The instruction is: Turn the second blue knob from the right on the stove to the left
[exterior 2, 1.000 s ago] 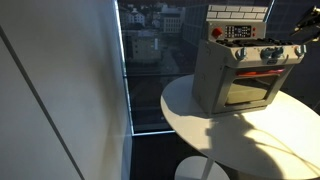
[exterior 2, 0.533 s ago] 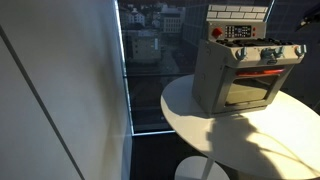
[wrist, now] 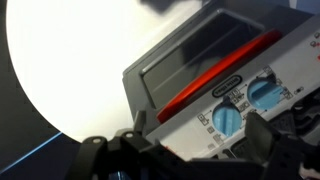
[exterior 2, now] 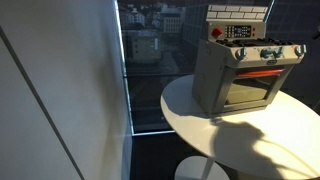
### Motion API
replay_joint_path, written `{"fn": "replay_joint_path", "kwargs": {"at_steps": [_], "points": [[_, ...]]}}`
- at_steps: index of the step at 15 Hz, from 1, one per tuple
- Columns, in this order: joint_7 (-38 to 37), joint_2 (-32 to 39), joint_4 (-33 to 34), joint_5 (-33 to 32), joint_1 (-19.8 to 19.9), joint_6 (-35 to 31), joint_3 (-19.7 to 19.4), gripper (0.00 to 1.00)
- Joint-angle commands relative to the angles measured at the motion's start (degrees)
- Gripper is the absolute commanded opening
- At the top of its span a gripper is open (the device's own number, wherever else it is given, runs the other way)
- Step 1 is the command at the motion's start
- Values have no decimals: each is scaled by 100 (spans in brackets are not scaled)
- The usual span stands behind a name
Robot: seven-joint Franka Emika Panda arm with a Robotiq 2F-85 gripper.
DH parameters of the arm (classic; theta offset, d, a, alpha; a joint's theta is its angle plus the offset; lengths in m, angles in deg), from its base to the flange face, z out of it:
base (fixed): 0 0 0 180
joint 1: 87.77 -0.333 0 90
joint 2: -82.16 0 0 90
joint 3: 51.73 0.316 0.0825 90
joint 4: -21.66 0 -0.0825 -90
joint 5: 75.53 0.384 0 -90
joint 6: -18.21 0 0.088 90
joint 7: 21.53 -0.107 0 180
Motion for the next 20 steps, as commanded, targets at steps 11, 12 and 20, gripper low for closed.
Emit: {"fn": "replay_joint_path", "kwargs": {"at_steps": [11, 12, 20], "points": [[100, -155, 1196, -608, 316, 4215, 67, 100], [74, -155, 1279, -666, 320, 4434, 81, 100], [111, -182, 1331, -785, 283, 4834, 85, 100]]}}
